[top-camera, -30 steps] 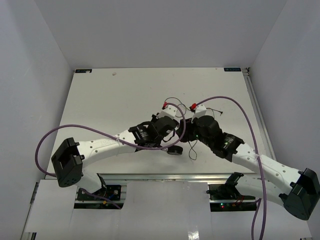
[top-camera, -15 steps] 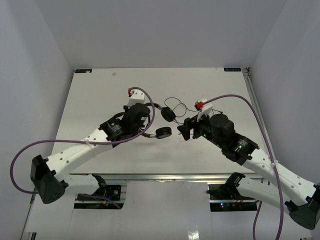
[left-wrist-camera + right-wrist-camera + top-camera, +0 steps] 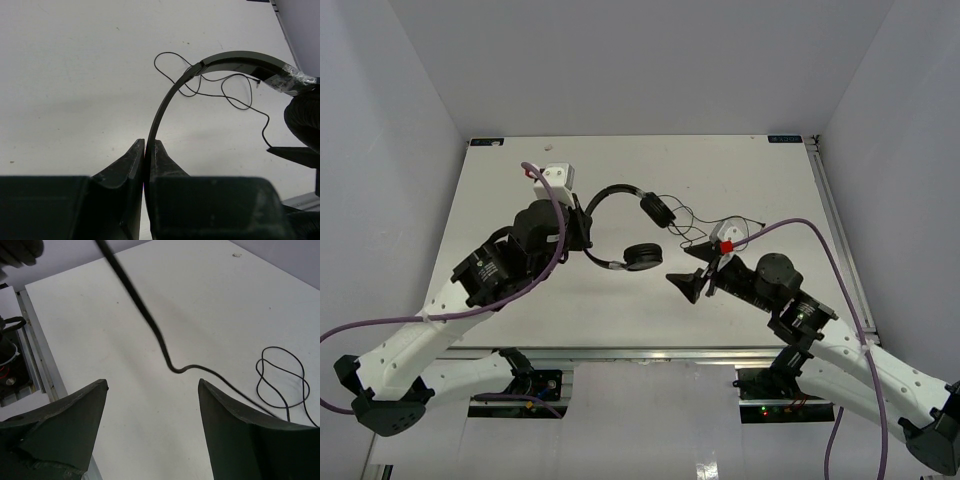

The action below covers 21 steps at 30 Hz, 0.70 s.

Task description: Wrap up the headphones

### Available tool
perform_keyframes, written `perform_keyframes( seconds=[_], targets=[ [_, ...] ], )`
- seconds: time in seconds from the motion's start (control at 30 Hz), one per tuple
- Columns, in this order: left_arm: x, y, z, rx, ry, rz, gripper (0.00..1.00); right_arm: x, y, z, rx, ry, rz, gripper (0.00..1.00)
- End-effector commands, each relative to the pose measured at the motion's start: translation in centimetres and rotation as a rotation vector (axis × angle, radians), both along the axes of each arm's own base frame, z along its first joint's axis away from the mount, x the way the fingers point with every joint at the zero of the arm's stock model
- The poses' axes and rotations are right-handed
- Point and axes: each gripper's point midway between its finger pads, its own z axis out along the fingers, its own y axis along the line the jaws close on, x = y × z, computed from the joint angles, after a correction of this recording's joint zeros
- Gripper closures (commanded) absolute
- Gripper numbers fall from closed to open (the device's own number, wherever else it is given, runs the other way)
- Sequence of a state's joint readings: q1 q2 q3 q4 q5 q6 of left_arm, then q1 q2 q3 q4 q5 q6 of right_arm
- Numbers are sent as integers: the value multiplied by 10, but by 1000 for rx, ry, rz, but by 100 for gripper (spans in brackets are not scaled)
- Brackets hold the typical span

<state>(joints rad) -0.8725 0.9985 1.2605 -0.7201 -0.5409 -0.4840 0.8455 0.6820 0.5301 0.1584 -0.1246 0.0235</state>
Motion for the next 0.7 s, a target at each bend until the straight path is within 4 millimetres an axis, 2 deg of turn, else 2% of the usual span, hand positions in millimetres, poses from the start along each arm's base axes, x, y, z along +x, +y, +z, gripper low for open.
perform_keyframes(
  seconds=[0.0, 0.07, 0.17, 0.37, 0.5, 0.67],
  targets=[
    [-15, -9, 37, -147, -39, -83, 100, -2, 15, 21, 78, -135, 74, 20],
    [-19, -11, 41, -167, -43, -101, 100, -1, 17, 16, 86, -143, 79, 21],
    [-22, -10, 46, -186, -51, -112, 100, 1, 16, 19, 114, -178, 68, 21],
    [-19, 3, 44, -167, -60, -51, 100, -16, 14, 26, 124, -171, 126, 21],
    [-23, -4, 47, -167, -63, -102, 100, -4, 4, 28, 89, -216, 49, 21],
    [-30, -4, 53, -195, -71, -132, 100, 1, 0, 36, 66, -267, 21, 22]
  ],
)
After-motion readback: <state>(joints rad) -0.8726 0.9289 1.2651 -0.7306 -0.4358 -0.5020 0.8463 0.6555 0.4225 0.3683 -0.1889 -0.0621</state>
